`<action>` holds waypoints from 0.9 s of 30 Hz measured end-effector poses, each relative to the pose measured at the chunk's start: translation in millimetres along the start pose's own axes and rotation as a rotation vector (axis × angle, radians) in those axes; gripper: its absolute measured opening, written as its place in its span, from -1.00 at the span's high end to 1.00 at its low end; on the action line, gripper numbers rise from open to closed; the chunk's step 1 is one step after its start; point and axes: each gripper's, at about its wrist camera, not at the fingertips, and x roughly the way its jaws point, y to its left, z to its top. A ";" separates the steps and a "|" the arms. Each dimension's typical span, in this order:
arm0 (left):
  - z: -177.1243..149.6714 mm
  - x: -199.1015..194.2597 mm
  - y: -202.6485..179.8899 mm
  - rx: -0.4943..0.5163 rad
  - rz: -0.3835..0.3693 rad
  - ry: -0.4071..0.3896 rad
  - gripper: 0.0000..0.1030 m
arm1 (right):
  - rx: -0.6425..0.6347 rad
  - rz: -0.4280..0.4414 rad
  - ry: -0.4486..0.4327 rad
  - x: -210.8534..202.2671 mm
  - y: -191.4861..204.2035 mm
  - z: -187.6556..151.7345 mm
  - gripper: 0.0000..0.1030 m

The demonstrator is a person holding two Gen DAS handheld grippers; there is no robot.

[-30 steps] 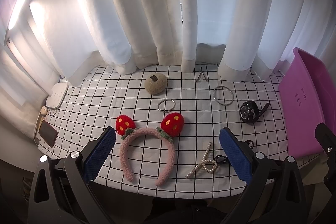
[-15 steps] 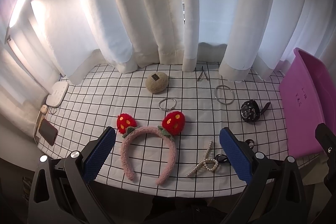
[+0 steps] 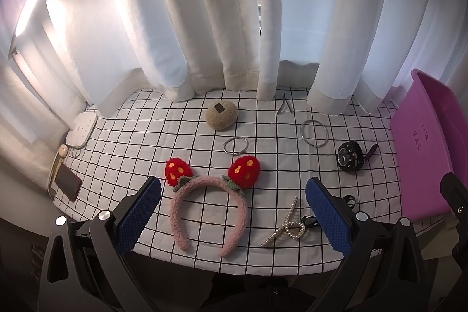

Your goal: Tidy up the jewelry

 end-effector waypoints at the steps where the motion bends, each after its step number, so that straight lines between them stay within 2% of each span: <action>1: 0.3 0.0 0.4 0.000 -0.001 0.000 -0.88 | -0.001 -0.001 0.000 0.0 0.3 -0.5 -0.82; 27: 0.3 9.2 -4.0 -0.003 -0.002 0.024 -0.88 | -0.003 0.015 0.027 8.7 -3.0 -3.2 -0.82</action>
